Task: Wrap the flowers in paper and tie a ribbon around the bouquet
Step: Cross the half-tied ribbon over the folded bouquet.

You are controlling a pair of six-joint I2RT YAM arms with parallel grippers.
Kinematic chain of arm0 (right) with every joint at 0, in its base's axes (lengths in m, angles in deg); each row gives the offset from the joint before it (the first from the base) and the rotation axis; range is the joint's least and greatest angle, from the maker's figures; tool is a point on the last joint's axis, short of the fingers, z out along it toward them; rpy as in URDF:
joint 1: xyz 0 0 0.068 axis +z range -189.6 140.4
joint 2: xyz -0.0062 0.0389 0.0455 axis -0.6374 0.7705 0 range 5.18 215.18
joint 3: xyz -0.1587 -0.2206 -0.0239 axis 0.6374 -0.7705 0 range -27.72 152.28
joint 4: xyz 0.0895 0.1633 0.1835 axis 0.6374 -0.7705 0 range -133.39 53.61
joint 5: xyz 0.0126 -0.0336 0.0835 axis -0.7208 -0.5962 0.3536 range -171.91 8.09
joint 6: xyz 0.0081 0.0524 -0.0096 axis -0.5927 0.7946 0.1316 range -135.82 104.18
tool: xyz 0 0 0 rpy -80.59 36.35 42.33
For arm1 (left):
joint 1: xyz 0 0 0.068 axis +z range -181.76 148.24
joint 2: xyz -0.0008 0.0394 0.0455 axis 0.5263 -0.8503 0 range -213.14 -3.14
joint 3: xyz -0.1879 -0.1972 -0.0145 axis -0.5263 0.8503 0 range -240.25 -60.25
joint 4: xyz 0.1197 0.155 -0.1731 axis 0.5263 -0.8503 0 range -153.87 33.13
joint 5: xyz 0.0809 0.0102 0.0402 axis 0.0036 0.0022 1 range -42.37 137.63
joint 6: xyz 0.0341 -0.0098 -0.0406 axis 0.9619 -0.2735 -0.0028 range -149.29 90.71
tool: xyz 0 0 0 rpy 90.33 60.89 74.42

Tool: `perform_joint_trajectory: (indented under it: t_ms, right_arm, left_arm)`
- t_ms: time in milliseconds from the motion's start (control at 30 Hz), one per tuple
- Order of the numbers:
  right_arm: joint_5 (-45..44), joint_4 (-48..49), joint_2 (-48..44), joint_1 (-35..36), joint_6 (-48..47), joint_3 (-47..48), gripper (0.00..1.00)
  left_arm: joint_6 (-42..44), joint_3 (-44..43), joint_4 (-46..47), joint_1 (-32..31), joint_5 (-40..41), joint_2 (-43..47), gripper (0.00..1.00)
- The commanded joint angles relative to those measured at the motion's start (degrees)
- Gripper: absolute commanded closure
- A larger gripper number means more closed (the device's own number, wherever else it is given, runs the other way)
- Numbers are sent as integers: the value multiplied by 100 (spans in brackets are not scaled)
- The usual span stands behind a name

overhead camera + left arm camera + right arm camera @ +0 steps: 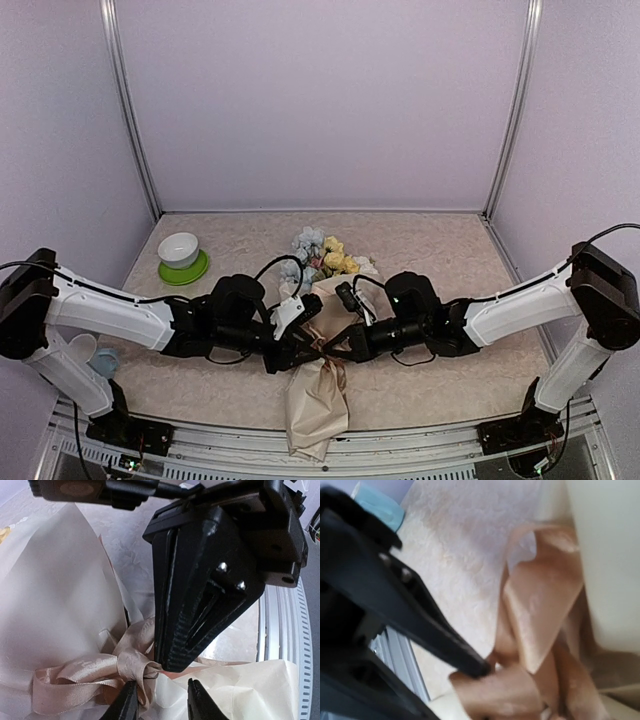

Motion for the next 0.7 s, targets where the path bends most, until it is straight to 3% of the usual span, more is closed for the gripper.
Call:
perform_joint_trajectory:
  t_ms: [0, 133, 200, 300, 400, 467, 667]
  right_arm:
    - [-156, 271, 37, 64, 242, 105, 100]
    - [-71, 561, 151, 73, 408, 66, 100]
    - [-33, 673, 207, 87, 487, 54, 100]
    - [-67, 784, 230, 124, 568, 38, 100]
    - [-186, 611, 133, 137, 554, 29, 100]
    - [-340, 240, -112, 123, 416, 58, 100]
    - [-1173, -2376, -559, -16, -489, 921, 100]
  left_arm:
    - [-76, 92, 293, -47, 202, -111, 64]
    - [-110, 39, 308, -158, 505, -208, 51]
    - [-136, 28, 377, -249, 614, -238, 50]
    - [-255, 36, 512, -343, 705, -284, 51]
    - [-328, 90, 606, -376, 807, -335, 62]
    - [-286, 42, 456, -378, 985, -379, 68]
    - [114, -16, -9, -386, 751, -89, 68]
